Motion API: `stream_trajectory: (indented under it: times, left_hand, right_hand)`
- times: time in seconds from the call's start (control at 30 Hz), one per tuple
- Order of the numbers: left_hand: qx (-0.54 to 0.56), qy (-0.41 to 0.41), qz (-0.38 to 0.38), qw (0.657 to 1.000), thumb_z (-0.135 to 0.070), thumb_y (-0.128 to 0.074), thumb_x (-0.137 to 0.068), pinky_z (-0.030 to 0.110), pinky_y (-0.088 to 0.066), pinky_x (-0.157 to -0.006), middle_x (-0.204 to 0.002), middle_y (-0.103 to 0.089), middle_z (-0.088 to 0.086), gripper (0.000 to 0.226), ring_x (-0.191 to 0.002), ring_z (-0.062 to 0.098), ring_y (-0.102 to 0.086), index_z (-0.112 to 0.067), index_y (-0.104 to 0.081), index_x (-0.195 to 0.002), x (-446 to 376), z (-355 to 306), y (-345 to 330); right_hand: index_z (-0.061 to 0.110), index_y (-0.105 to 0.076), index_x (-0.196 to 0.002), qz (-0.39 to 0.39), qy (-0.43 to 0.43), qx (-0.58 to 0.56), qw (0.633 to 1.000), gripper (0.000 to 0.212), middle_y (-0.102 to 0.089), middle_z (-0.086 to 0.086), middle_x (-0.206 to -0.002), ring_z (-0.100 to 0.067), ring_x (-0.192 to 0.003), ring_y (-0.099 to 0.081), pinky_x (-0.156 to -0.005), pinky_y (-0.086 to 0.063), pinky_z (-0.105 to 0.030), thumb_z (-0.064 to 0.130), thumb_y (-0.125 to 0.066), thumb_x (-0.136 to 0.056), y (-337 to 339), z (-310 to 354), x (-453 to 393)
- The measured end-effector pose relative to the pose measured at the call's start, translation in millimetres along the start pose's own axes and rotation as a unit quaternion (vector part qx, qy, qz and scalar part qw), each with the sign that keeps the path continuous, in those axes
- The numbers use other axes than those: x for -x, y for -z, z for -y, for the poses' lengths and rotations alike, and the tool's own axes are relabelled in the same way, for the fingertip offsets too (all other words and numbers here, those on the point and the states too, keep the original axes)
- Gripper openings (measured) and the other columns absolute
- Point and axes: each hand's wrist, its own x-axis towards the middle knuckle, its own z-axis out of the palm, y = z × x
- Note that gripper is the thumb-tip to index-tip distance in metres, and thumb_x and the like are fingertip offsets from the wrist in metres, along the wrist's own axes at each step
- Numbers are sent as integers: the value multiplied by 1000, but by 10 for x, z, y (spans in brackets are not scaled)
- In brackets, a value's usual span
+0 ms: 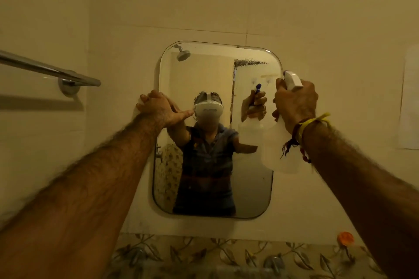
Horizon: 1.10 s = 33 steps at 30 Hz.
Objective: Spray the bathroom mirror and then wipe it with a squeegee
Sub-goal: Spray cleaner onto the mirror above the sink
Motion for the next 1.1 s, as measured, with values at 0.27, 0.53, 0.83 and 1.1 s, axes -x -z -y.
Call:
stream_trajectory:
  times: [0.27,0.53,0.83,1.1]
  left_hand:
    - [4,-66,50,997,-60,-85,-66,59,-31,-119,-169,7,14,140,-155,39,-3,-13,7,-160,51,349,-43]
    - [-37,-127,129,983,-55,-89,-65,53,-8,-126,-161,38,-2,154,-152,30,27,-21,33,-153,157,864,-205]
    - [-18,-147,108,983,-60,-92,-51,62,-5,-124,-160,41,-3,167,-149,32,32,-22,34,-153,201,993,-348]
    - [-21,-102,146,984,-56,-92,-54,56,-4,-126,-162,38,-1,163,-150,35,28,-19,30,-154,342,891,-296]
  right_hand:
    - [17,-65,-113,233,150,59,959,28,-70,-5,-92,-23,-75,-71,-61,-62,-37,35,-64,-92,-463,42,799]
    - [21,-59,-97,351,249,164,888,15,-58,7,-88,-20,-89,-62,-77,-55,-35,35,-60,-92,-922,-129,1282]
    - [17,-55,-118,348,248,218,877,30,-61,-5,-116,-26,-108,-60,-93,-51,-41,32,-57,-92,-857,-594,1358]
    - [20,-66,-92,448,235,293,811,21,-69,-5,-90,-27,-83,-65,-70,-55,-37,38,-56,-92,-689,-944,1855]
